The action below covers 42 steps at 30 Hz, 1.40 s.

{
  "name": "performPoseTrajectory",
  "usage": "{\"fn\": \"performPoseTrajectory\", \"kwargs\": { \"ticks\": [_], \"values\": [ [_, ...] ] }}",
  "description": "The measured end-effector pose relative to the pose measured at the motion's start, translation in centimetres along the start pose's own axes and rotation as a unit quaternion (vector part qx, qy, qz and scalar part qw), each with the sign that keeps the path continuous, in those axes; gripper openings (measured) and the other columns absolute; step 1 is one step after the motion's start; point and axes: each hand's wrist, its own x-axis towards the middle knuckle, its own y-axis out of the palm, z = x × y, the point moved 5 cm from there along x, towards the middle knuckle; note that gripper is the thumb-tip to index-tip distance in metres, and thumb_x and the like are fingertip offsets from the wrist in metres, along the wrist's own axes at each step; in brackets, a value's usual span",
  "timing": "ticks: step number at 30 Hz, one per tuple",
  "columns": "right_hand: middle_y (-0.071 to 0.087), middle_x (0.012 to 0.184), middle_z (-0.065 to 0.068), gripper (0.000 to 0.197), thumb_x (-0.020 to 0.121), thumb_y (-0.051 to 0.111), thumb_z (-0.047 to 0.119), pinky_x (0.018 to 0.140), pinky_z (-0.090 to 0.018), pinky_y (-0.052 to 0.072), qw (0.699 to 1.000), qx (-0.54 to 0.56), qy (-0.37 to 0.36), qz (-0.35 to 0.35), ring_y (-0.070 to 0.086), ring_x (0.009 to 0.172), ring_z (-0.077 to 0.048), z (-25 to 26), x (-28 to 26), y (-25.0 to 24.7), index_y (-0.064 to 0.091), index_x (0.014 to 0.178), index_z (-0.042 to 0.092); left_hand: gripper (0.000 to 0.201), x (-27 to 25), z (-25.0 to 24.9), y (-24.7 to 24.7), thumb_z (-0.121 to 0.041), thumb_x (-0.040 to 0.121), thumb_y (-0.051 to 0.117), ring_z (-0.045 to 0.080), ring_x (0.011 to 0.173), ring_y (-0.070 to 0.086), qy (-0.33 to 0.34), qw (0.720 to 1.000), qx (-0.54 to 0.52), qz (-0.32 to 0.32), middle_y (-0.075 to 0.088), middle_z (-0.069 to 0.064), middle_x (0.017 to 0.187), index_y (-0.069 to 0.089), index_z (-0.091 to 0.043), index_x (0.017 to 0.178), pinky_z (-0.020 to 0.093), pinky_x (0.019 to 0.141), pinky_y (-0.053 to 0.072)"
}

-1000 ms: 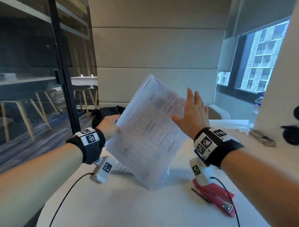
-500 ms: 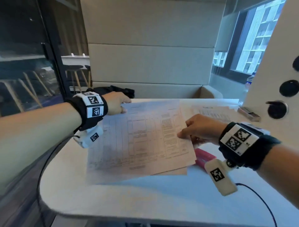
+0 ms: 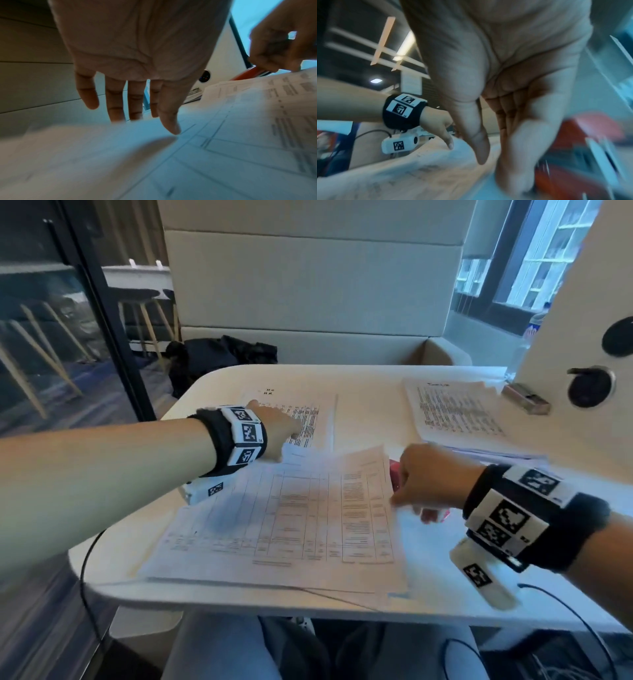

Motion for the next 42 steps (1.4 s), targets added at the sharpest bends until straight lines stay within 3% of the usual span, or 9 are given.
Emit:
{"fn": "performPoseTrajectory", "kwargs": {
  "ticks": [3, 6, 9, 14, 19, 26, 31, 35, 42],
  "values": [
    [0.068, 0.081, -0.001, 0.013, 0.085, 0.066, 0.026, 0.063, -0.024, 0.055, 0.975, -0.177, -0.034, -0.133, 0.065, 0.073, -0.015, 0.6, 0.4, -2.7, 0.063, 0.086, 0.013, 0.060, -0.2, -2.4, 0.1, -0.047, 0.085, 0.065, 0.024, 0.114, 0.051, 0.044, 0.999, -0.009, -0.026, 0.055, -0.001, 0.127, 0.040, -0.028, 0.136, 0.040, 0.096, 0.043],
    [0.069, 0.102, -0.003, 0.033, 0.086, 0.067, 0.031, 0.076, -0.026, 0.053, 0.972, -0.215, -0.036, -0.085, 0.065, 0.091, -0.018, 0.3, 1.6, -2.7, 0.063, 0.109, 0.008, 0.070, -1.4, -6.4, 0.3, -0.055, 0.083, 0.063, 0.022, 0.121, 0.046, 0.129, 0.990, -0.046, -0.016, 0.048, -0.001, 0.137, 0.036, -0.029, 0.142, 0.044, 0.098, 0.044],
    [0.067, 0.105, -0.005, 0.040, 0.090, 0.064, 0.032, 0.068, -0.021, 0.047, 0.980, -0.198, -0.007, -0.018, 0.064, 0.090, -0.017, -0.3, 3.0, -1.4, 0.058, 0.118, 0.005, 0.086, -2.4, -9.8, 0.6, -0.065, 0.075, 0.065, 0.021, 0.122, 0.046, 0.177, 0.982, -0.069, -0.006, 0.040, -0.001, 0.144, 0.034, -0.024, 0.145, 0.038, 0.095, 0.046],
    [0.056, 0.073, -0.002, 0.019, 0.100, 0.045, 0.019, 0.052, -0.018, 0.041, 0.994, -0.105, 0.024, -0.009, 0.051, 0.059, -0.010, -1.8, 4.2, -1.3, 0.056, 0.095, 0.005, 0.109, -2.3, -10.7, 2.3, -0.078, 0.070, 0.057, 0.025, 0.134, 0.037, 0.166, 0.982, -0.065, 0.059, 0.019, 0.002, 0.158, 0.016, -0.019, 0.152, 0.040, 0.102, 0.040],
    [0.059, 0.097, -0.005, 0.022, 0.096, 0.050, 0.016, 0.059, -0.027, 0.042, 0.990, -0.027, -0.047, -0.131, 0.057, 0.078, -0.019, -1.9, 4.1, -3.7, 0.045, 0.118, 0.014, 0.119, -1.8, -10.0, 2.3, -0.088, 0.063, 0.048, 0.025, 0.142, 0.025, 0.158, 0.984, -0.018, 0.080, -0.001, -0.005, 0.162, 0.002, -0.026, 0.154, 0.045, 0.107, 0.035],
    [0.057, 0.107, 0.002, 0.029, 0.093, 0.053, 0.020, 0.087, -0.037, 0.048, 0.974, -0.152, -0.168, 0.021, 0.053, 0.096, -0.016, -0.9, 2.2, -0.4, 0.050, 0.121, 0.028, 0.123, -1.3, -10.0, 2.0, -0.086, 0.060, 0.056, 0.030, 0.147, 0.014, 0.135, 0.982, -0.041, 0.124, -0.012, -0.002, 0.161, -0.008, -0.036, 0.152, 0.044, 0.114, 0.023],
    [0.053, 0.103, 0.003, 0.030, 0.091, 0.058, 0.040, 0.080, -0.029, 0.043, 0.967, -0.169, -0.189, 0.035, 0.051, 0.094, -0.017, -1.2, 2.4, 1.4, 0.047, 0.116, 0.026, 0.127, -1.4, -10.1, 2.0, -0.085, 0.060, 0.059, 0.032, 0.148, 0.005, 0.121, 0.983, -0.056, 0.126, -0.015, -0.001, 0.161, -0.013, -0.034, 0.151, 0.043, 0.116, 0.016],
    [0.040, 0.085, 0.011, 0.031, 0.090, 0.060, 0.042, 0.067, -0.023, 0.035, 0.959, -0.187, -0.208, 0.037, 0.043, 0.086, -0.014, -0.6, 2.4, 2.3, 0.029, 0.085, 0.043, 0.133, -1.2, -10.2, 2.6, -0.092, 0.047, 0.057, 0.040, 0.146, -0.004, 0.115, 0.981, -0.075, 0.136, -0.020, -0.001, 0.159, -0.015, -0.044, 0.148, 0.053, 0.115, 0.012],
    [0.047, 0.102, 0.006, 0.042, 0.092, 0.054, 0.046, 0.083, -0.032, 0.039, 0.953, -0.204, -0.223, 0.014, 0.042, 0.094, -0.014, -0.5, 2.9, 3.3, 0.035, 0.126, 0.029, 0.125, -1.0, -10.5, 2.7, -0.091, 0.052, 0.056, 0.042, 0.146, -0.003, 0.114, 0.983, -0.059, 0.132, -0.021, 0.003, 0.159, -0.011, -0.045, 0.147, 0.055, 0.114, 0.013]
  ]
}}
